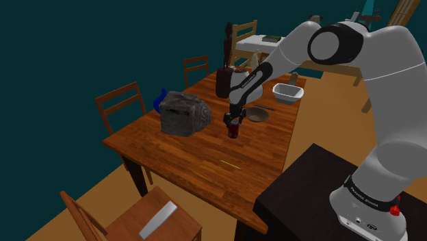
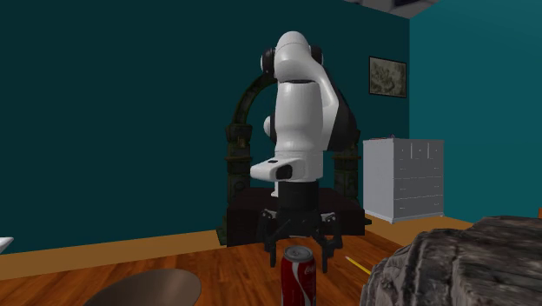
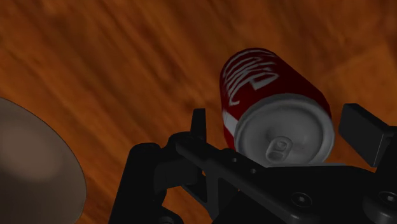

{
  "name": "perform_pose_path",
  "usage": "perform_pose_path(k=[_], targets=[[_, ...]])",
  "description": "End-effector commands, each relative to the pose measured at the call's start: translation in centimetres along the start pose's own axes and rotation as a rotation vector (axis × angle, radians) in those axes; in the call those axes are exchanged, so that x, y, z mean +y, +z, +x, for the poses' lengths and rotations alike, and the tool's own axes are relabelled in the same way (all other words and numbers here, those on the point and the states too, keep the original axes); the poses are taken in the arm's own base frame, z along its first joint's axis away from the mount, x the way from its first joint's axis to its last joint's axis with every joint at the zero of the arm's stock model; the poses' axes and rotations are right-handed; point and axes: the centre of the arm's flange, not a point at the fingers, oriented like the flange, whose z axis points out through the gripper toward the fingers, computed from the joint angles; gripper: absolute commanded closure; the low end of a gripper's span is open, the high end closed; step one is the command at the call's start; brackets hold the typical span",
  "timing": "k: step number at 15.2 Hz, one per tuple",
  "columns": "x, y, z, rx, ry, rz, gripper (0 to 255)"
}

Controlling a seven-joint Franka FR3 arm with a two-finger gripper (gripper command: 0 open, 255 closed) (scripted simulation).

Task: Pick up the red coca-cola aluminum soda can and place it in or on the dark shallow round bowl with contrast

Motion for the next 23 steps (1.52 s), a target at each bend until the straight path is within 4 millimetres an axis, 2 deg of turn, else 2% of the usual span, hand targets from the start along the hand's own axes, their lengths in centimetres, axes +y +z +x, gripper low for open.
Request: perform_pose_path(k=[1, 5, 6, 15, 23], targets=[[0.0, 0.1, 0.0, 0.000, 0.000, 0.000, 0], [0.0, 0.1, 0.0, 0.000, 0.000, 0.000, 0], [0.0, 0.1, 0.0, 0.000, 0.000, 0.000, 255], [0.0, 0.1, 0.0, 0.000, 0.000, 0.000, 255], [0.0, -4.1, 0.0, 0.000, 0.000, 0.000, 255]])
